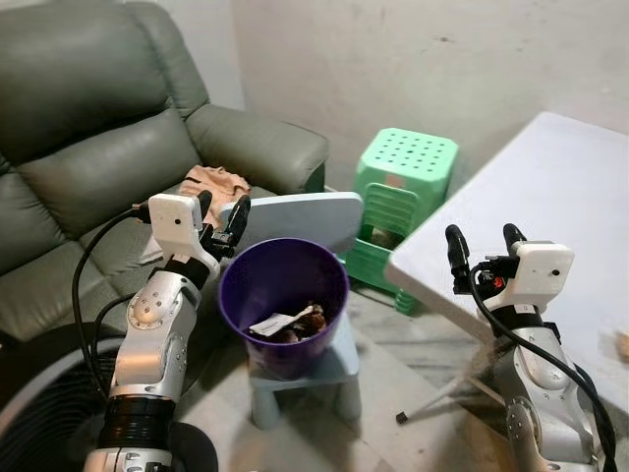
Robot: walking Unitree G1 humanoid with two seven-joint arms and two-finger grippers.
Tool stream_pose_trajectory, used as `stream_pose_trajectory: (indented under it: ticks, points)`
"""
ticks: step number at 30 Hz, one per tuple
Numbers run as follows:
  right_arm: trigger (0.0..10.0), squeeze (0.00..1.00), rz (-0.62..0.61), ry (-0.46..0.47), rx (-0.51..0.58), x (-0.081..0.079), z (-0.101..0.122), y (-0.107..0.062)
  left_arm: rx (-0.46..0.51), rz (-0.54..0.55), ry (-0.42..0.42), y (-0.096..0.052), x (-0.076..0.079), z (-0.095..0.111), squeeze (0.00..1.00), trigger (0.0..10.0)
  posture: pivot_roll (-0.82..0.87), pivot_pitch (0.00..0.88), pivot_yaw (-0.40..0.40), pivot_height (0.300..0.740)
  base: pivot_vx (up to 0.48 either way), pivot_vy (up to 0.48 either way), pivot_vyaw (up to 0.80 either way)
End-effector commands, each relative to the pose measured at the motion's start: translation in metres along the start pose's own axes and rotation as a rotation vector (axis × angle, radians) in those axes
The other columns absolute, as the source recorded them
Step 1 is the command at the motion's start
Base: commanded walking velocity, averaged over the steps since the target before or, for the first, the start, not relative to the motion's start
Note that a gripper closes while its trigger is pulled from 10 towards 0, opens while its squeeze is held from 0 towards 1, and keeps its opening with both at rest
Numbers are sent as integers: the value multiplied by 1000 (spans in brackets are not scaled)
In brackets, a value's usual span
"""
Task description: Picking trash to rubbish bin
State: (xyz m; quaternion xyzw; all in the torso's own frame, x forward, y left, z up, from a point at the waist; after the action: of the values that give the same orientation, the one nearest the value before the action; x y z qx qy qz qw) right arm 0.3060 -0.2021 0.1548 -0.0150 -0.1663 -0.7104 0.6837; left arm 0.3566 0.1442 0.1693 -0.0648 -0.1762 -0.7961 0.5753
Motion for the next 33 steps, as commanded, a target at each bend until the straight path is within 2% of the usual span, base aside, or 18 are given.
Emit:
stream_pose_trajectory:
  ticks: [1,12,18,33]
  points:
    - [10000,0,12,8,14,-4,3,2,9,-1,15,0,-3,6,0,10000,19,14,29,740,0,-375,0]
    - [10000,0,16,1,6,-3,2,1,10,-8,13,1,0,6,0,10000,18,13,25,740,0,-366,0]
    - [10000,0,19,3,-17,-3,-1,2,22,11,-11,1,-2,6,0,10000,18,11,24,740,0,0,0]
    - [10000,0,29,-12,-36,-3,-4,2,4,28,-17,1,-3,3,0,10000,16,14,22,740,0,0,-766]
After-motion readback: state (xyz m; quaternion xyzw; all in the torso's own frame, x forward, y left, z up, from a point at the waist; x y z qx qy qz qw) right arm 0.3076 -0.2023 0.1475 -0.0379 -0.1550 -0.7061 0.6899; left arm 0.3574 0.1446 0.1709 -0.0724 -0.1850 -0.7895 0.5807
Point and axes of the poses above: a point about 5 cm out from each wrist's last joint towards the gripper, its own y axis pointing out of the wrist towards the gripper, its own z axis along the axis of the wrist's last joint, x = y × z, the point moved 3 cm from there along y, pointing out of the wrist towards the gripper, and after that the axes turned 14 degrees about -y, right-handed, at the moved point
